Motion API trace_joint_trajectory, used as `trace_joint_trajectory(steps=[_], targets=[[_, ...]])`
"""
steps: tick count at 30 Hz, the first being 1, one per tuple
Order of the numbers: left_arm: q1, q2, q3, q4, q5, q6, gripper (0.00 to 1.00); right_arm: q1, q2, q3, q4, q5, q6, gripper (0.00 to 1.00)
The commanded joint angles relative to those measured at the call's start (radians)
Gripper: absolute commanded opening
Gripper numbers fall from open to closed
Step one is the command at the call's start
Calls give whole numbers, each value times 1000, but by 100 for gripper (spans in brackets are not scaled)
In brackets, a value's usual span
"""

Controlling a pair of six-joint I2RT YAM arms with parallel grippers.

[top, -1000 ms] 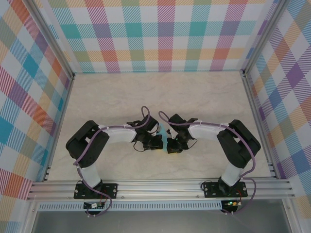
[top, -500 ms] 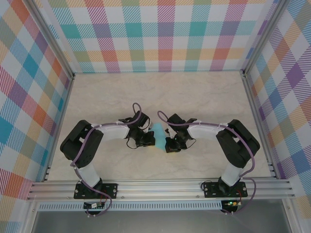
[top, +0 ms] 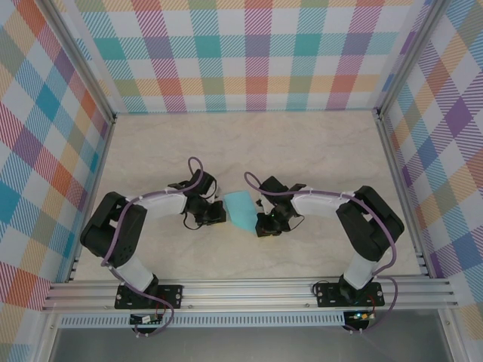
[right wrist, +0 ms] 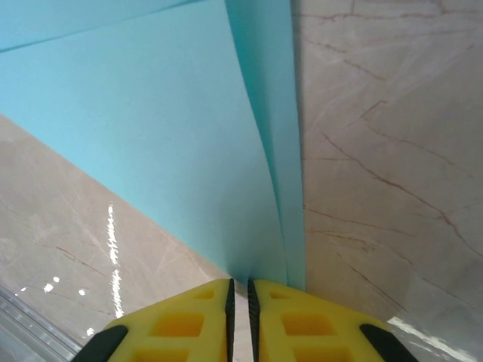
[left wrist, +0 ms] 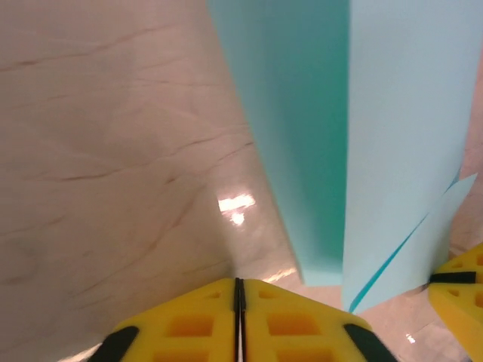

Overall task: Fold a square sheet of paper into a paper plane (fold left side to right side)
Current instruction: Third fold the triangle at the center of the table.

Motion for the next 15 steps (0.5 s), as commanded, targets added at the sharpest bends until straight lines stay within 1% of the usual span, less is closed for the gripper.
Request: trace_joint_trajectory(steps=[1,5,8,11,15], targets=[[22,-96,-11,-48,-22,-11,17,4,-67,26,-35,58,-54,20],[23,-161,-36,33,39,-91,29,14,-177,18,-25,125,-83,32],[23,-167,-41,103,77,-158,33,42,-250,-22,4,185,-101,39],[23,-171,-42,118,51,-221,35,103,-293,-34,7,297,-129,44],[24,-163,-80,221,54,-333,41,204,-299,-14,22,415,-179,49]])
